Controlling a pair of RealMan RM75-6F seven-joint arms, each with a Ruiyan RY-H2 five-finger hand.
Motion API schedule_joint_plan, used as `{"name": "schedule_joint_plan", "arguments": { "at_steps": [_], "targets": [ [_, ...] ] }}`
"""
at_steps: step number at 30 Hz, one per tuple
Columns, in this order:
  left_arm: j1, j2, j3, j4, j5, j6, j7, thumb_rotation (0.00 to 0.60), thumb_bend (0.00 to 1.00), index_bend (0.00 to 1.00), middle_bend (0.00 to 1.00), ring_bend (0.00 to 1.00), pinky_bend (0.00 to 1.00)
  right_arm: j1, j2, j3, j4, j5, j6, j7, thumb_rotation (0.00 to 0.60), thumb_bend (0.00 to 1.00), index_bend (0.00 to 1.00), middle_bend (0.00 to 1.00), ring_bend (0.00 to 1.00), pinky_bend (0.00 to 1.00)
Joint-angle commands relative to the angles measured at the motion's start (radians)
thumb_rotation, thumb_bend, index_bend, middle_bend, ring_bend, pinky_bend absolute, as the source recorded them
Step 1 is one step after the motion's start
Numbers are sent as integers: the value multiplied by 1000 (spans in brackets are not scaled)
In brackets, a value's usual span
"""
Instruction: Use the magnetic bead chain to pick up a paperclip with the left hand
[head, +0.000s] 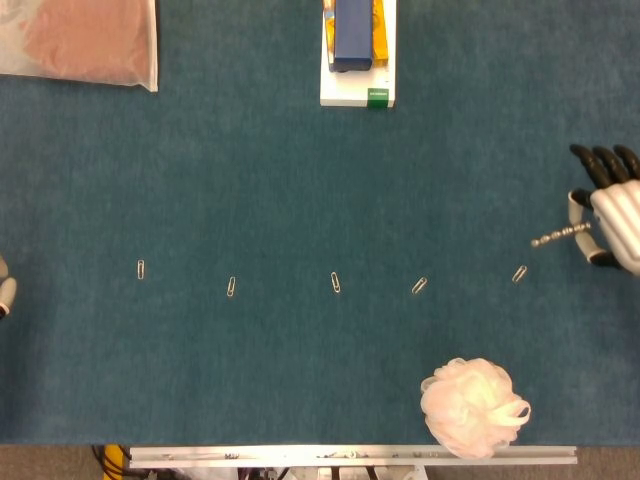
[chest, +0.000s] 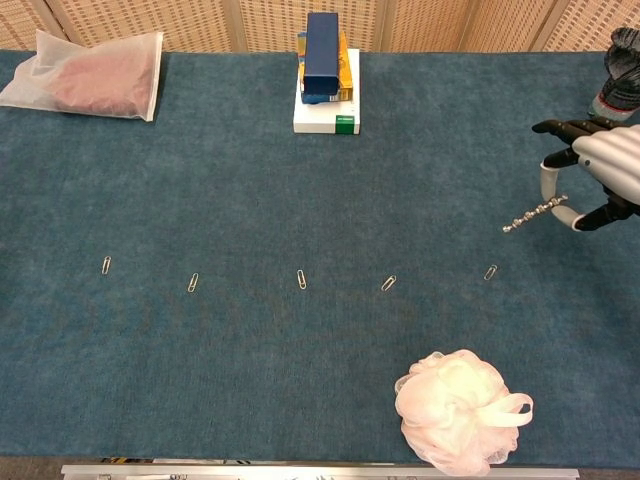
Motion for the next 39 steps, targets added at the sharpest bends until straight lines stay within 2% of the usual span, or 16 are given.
{"name": "schedule_joint_plan", "arguments": {
  "at_steps": [1, 15, 39],
  "targets": [
    [3, 2, 1, -4, 1, 4, 5, 600, 289, 569, 354, 298, 469, -12, 6, -13, -7, -12, 1, 3, 600, 368, 591, 54, 0, 0],
    [17, 1, 4, 13, -2, 11, -19, 600, 289, 569, 354, 298, 469, -31, -52, -31, 25, -6, -45, -12, 600, 368, 592, 54, 0, 0],
    [23, -6, 4, 30, -1, 10, -34, 600, 289, 569, 354, 298, 469, -38, -106, -8, 80, 36, -71, -20, 600, 368, 592, 54, 0, 0]
  ]
}}
